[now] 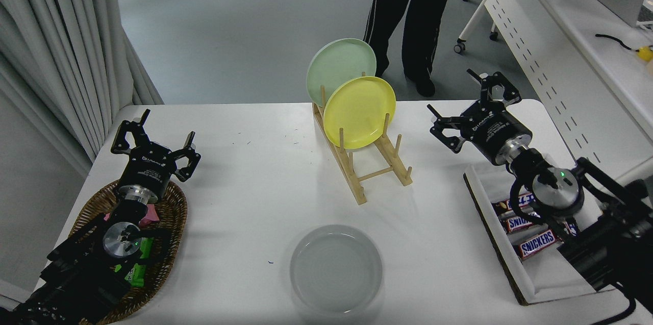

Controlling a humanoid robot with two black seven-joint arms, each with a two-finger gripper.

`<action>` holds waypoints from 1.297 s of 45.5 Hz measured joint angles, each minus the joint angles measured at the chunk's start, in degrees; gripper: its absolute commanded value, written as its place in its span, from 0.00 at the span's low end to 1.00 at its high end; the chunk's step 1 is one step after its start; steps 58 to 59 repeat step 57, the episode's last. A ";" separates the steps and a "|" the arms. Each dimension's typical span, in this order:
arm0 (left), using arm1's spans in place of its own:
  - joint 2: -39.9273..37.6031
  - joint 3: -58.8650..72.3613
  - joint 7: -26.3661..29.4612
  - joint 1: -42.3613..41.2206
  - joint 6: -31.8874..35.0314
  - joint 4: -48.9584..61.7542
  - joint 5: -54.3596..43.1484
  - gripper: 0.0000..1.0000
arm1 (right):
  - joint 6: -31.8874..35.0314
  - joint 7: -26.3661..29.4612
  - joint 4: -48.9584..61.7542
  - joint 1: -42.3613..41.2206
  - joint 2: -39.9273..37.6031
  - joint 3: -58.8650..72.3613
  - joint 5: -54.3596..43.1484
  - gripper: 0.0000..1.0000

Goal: Place the plate on the table

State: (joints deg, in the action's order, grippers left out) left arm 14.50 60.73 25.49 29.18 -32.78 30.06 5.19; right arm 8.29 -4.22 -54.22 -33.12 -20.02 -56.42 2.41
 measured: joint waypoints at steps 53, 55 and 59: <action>0.00 0.00 0.00 0.00 0.00 0.00 0.00 1.00 | 14.13 -5.27 22.49 1.46 4.64 -2.20 -4.54 1.00; 0.00 0.00 0.00 0.00 0.00 0.00 0.00 1.00 | 14.07 -5.29 22.55 1.40 4.68 -2.19 -4.49 1.00; 0.00 0.00 0.00 0.00 0.00 0.00 0.00 1.00 | 14.06 -5.31 22.57 1.33 4.77 -2.17 -4.44 1.00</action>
